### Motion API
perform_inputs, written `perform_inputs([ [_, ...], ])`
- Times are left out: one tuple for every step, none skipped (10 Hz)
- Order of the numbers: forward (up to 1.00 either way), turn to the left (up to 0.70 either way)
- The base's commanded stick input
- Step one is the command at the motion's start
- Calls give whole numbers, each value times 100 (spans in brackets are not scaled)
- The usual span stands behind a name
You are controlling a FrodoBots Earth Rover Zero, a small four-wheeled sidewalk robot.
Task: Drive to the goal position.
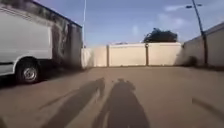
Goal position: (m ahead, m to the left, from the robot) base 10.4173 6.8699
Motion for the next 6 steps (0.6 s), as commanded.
perform_inputs([
  [100, 0],
  [100, 0],
  [100, 0],
  [100, 0],
  [100, 0],
  [100, 1],
])
